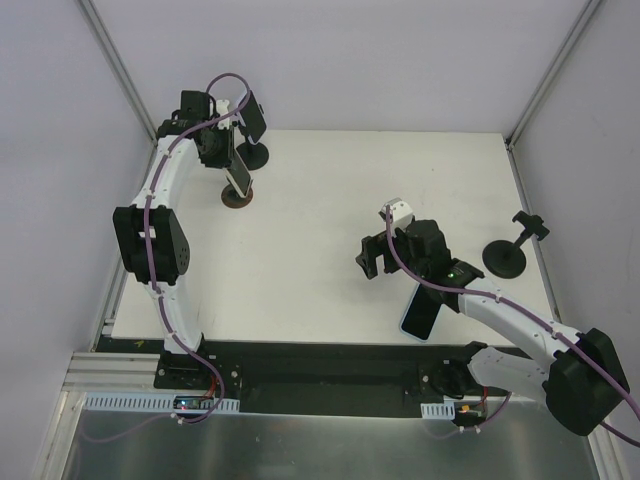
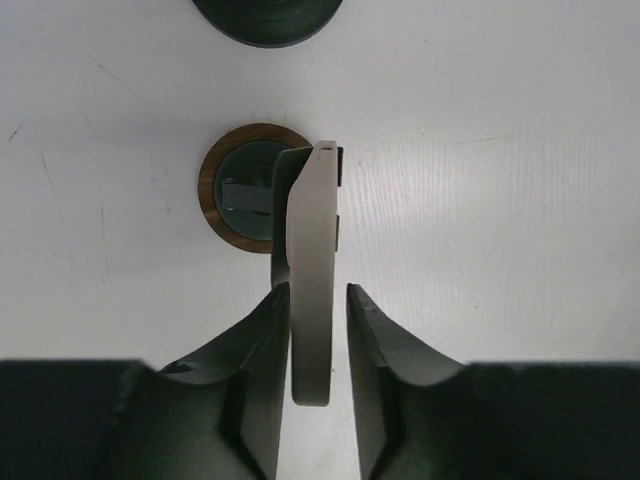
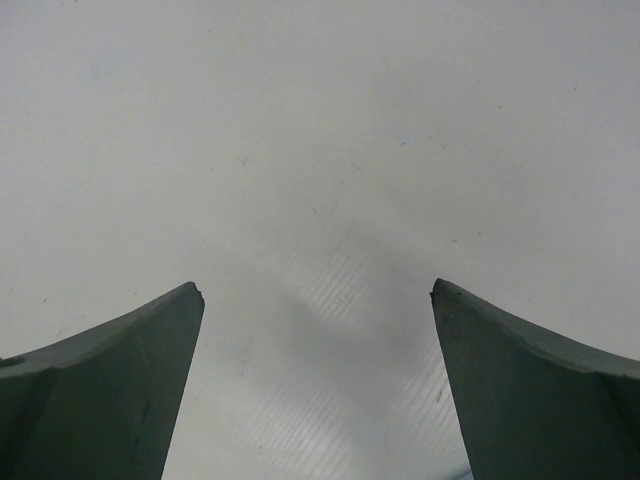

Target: Place the phone on the phone stand

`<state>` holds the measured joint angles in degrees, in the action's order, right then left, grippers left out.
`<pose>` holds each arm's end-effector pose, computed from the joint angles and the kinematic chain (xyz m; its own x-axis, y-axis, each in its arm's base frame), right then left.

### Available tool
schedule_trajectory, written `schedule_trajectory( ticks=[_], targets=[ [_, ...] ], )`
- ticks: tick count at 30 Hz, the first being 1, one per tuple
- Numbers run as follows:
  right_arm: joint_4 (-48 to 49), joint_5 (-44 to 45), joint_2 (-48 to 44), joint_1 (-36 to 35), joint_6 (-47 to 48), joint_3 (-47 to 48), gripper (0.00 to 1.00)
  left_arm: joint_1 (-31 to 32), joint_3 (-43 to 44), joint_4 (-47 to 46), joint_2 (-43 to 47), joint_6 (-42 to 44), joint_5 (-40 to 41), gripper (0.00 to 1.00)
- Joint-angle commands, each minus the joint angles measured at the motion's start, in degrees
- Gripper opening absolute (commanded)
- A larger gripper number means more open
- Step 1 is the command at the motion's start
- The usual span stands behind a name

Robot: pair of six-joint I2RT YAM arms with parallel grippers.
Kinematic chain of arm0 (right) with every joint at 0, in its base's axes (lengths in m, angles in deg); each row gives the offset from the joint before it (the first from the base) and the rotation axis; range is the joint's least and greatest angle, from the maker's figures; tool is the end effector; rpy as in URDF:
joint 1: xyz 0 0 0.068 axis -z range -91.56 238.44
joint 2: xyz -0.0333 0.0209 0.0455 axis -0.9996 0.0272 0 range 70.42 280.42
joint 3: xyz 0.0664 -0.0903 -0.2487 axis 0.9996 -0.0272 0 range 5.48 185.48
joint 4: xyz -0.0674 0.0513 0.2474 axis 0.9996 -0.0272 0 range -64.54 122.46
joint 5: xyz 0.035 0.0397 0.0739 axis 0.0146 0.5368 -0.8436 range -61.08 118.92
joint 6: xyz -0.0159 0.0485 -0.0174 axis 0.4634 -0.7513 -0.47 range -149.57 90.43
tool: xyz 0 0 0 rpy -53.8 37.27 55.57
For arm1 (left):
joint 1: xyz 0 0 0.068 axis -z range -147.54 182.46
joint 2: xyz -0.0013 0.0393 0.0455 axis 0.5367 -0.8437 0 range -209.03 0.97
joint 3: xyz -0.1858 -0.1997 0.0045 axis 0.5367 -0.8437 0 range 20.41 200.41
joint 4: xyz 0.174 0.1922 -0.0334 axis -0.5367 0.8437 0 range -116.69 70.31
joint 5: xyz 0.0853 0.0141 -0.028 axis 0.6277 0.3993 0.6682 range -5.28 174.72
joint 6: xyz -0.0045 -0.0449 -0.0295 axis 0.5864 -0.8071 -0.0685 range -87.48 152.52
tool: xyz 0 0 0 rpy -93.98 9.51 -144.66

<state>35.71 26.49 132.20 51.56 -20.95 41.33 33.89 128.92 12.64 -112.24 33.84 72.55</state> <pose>0.1935 0.1469 0.2507 -0.2104 -0.3451 -0.9147 -0.6700 0.7322 -0.1221 0.4510 -0.0188 0.3202 -0.6906 0.0398 -0.7222 0.1918 0.9728 -0.1299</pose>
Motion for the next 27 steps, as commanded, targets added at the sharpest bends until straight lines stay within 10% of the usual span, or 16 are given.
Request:
schedule_trajectory(
  ticks=[1,14,27],
  targets=[
    [2.73,-0.90,-0.52,0.06,-0.27,0.00,1.00,-0.55,2.50,-0.75,0.18,-0.88,1.35,0.37],
    [2.82,-0.99,0.36,0.06,-0.10,0.09,1.00,-0.46,1.71,-0.66,2.81,-4.39,4.51,0.96],
    [2.83,0.85,1.23,0.06,0.25,-0.09,1.00,9.80,-13.49,-5.49,21.79,-10.46,2.59,0.95]
  ],
)
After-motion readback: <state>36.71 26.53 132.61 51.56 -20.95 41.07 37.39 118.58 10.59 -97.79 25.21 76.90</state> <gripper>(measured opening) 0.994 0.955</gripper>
